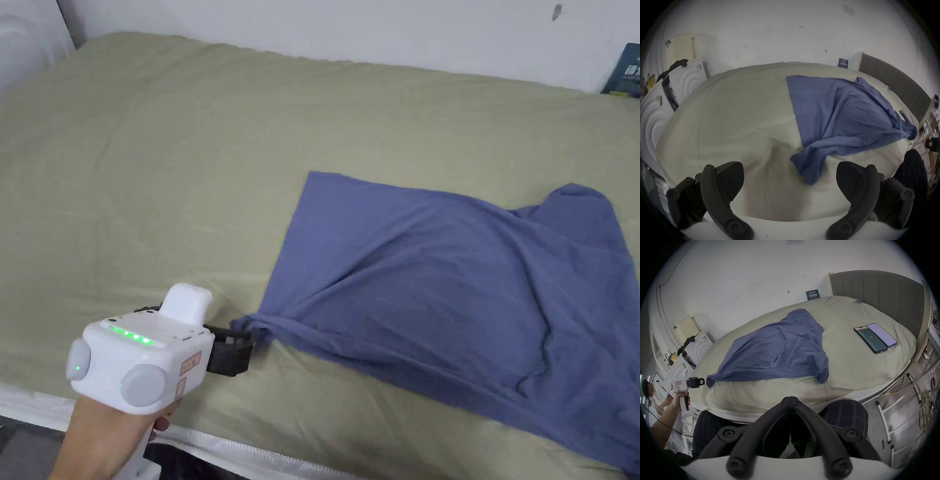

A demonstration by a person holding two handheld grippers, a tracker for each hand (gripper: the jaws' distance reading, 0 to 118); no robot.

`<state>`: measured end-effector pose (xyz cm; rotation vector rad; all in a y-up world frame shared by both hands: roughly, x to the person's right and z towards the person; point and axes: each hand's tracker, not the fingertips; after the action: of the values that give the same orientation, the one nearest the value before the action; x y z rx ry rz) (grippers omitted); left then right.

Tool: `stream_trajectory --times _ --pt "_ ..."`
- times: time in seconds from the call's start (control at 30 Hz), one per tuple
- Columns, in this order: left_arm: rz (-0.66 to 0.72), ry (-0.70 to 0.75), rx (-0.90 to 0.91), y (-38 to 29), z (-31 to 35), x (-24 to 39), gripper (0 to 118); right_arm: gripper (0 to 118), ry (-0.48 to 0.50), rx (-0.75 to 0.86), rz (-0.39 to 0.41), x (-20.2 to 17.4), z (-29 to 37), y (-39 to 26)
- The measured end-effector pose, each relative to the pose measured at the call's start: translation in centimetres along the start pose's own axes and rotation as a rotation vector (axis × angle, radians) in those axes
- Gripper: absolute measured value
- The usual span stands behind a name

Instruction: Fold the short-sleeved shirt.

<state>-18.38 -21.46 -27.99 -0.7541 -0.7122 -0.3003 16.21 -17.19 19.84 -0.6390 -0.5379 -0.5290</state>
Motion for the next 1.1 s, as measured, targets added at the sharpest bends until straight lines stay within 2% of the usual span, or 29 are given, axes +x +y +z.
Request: stream_trajectory --times 0.1,0.17,0.2,0.27,0.3,0.5,0.53,0.57,0.67,0.7,0.73,0.77,0.93,0.97,1.0,1.03,1.07,1.1 --pt "-0.07 -0.08 -0.08 0.4 -1.7 0.6 112 1 -0.009 0.002 -0.006 0.2 0.1 0.2" --pt "-0.116 -0.082 -0.081 0.6 -2.6 1.1 103 1 -0.019 0.003 -0.013 0.4 0.1 0.5" --pt "-0.125 -0.087 -0.075 0.3 -2.5 1.2 89 1 -0.021 0.004 -0.016 0.5 0.1 0.7" --pt "-0.138 -0.112 -0.064 0.1 -2.5 1.6 10 1 -0.026 0.003 -0.018 0.8 0.0 1.0" --pt "-0.14 -0.124 -0.063 0.1 -2.6 1.9 3 1 -0.03 0.001 -0.015 0.9 0.0 1.2" --pt "-0.061 -0.126 -0.045 -0.2 -0.2 2.4 3 1 -0.089 -0.05 0.066 1.6 -1.5 2.8" --pt "-0.055 -0.12 -0.039 -0.1 -0.1 2.5 3 6 -0.093 -0.048 0.077 1.8 -2.0 3.1" --pt "-0.05 -0.119 -0.042 0.0 0.1 2.5 3 24 -0.097 -0.048 0.09 2.2 -2.7 3.6" --pt "-0.047 -0.11 -0.03 0.1 0.4 2.9 3 62 -0.117 -0.116 0.153 3.1 -5.3 5.5" --pt "-0.051 -0.103 -0.025 0.2 0.4 2.9 3 101 -0.129 -0.149 0.179 3.3 -6.5 6.1" --pt "-0.052 -0.093 -0.027 0.3 0.9 3.6 3 118 -0.165 -0.137 0.205 3.3 -6.7 6.3" --pt "-0.052 -0.087 -0.027 0.4 0.9 3.7 3 118 -0.134 -0.133 0.233 3.2 -7.7 6.8" --pt "-0.034 -0.069 -0.043 0.3 0.9 4.2 3 116 -0.226 -0.275 0.34 3.4 -12.7 7.9" --pt "-0.031 -0.06 -0.045 0.3 1.0 4.0 3 103 -0.209 -0.276 0.331 3.5 -13.1 8.0" --pt "-0.021 -0.074 -0.038 0.3 0.7 3.7 3 63 -0.206 -0.269 0.326 3.6 -13.2 8.1" --pt "-0.007 -0.087 -0.029 0.3 0.9 3.5 3 4 -0.205 -0.269 0.312 3.8 -13.0 8.3" --pt "0.005 -0.097 -0.022 0.5 1.0 3.3 3 4 -0.184 -0.28 0.28 4.1 -13.1 8.5" --pt "0.008 -0.095 -0.039 0.6 1.2 3.3 3 4 -0.114 -0.278 0.216 3.1 -11.0 7.1"
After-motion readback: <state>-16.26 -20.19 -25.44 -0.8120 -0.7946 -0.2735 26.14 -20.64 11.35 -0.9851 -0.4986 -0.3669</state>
